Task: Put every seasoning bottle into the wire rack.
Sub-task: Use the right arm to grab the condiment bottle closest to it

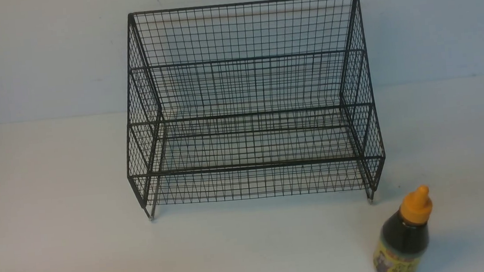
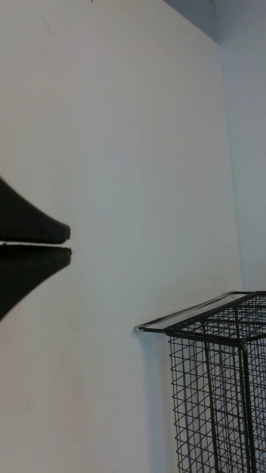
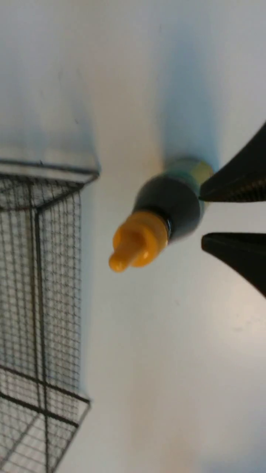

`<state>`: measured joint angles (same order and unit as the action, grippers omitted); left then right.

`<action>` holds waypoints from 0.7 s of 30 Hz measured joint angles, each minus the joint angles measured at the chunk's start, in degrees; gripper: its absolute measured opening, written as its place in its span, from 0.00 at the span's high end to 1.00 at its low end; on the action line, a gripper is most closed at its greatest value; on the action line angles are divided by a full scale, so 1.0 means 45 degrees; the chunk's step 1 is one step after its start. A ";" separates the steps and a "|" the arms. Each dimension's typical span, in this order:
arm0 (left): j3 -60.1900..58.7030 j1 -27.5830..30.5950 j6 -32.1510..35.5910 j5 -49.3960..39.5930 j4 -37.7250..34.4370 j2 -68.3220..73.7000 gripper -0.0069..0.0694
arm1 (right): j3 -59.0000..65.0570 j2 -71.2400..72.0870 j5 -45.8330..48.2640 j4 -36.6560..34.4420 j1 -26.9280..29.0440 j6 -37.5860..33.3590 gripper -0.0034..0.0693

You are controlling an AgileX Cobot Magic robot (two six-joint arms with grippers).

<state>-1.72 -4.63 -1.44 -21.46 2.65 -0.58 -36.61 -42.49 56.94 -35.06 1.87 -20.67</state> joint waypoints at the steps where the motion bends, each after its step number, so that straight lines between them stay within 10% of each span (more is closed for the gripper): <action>1: 0.0000 0.0000 0.0000 0.0000 0.0000 0.0000 0.92 | -0.0058 -0.0366 0.0054 -0.0450 0.0000 -0.0580 0.72; 12: 0.0000 0.0000 0.0000 0.0000 0.0000 0.0000 0.92 | -0.1155 -0.2804 0.0322 -0.1101 -0.0423 -0.2444 0.35; 21: 0.0000 0.0000 0.0000 0.0000 0.0000 0.0000 0.92 | -0.1383 -0.4632 -0.1155 0.1326 -0.2897 -0.1362 0.19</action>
<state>-1.72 -4.63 -1.44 -21.46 2.65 -0.58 -42.84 -63.34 51.74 -29.10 -11.16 -26.80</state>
